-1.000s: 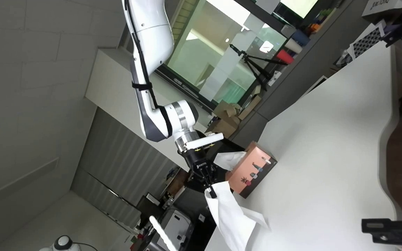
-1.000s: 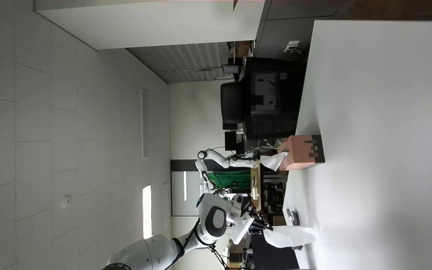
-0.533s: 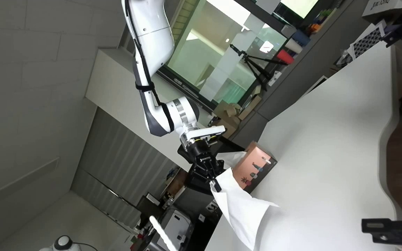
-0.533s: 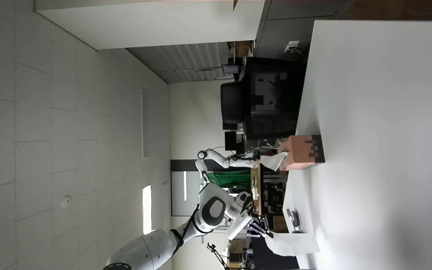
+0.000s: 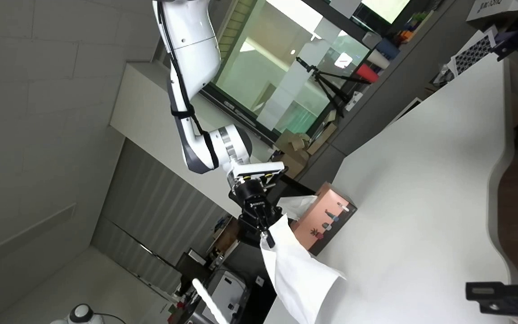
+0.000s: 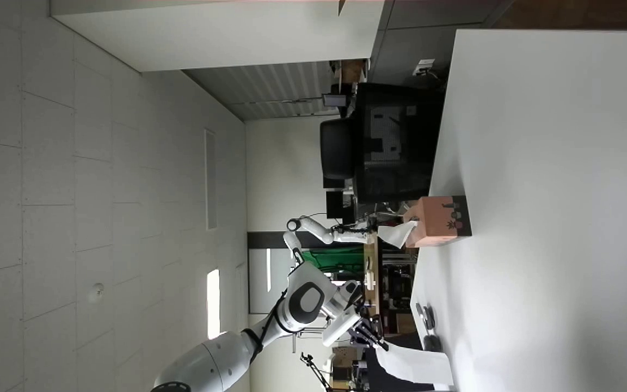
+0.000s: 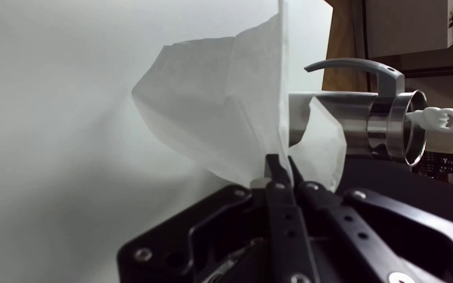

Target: Place a tissue on the table

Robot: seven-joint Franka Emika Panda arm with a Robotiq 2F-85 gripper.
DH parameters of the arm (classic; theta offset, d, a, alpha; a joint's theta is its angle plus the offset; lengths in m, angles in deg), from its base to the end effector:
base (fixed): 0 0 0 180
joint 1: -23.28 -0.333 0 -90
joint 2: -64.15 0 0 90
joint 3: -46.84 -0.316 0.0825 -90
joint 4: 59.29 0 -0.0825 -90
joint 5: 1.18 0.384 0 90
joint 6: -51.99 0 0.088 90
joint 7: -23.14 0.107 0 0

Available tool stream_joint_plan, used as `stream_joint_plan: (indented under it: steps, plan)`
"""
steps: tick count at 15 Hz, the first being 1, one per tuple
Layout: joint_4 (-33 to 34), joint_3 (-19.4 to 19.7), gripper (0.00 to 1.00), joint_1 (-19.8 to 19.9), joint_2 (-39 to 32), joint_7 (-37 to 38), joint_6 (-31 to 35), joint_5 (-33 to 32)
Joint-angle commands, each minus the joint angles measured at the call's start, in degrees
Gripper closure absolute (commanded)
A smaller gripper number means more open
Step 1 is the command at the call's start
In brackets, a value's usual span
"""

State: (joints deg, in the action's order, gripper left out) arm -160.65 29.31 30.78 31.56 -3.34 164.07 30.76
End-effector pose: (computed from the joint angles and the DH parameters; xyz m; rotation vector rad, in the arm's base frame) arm 0.6127 0.1302 0.2431 -2.4072 -0.3706 0.3394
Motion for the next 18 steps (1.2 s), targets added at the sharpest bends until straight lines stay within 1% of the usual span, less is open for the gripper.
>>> stream_joint_plan:
  steps: [1, 11, 13, 18]
  plan:
    - [0.2, 2.1, 0.99, -1.8, 0.2, -0.6, -0.5, 1.0]
    - [0.2, 2.1, 1.00, -1.8, 0.2, -0.6, -0.6, 1.3]
    - [1.5, 2.0, 1.00, -0.4, -1.0, -2.8, -3.8, 3.2]
    - [4.2, 4.0, 1.00, 0.5, -3.9, -7.4, -11.8, 6.1]
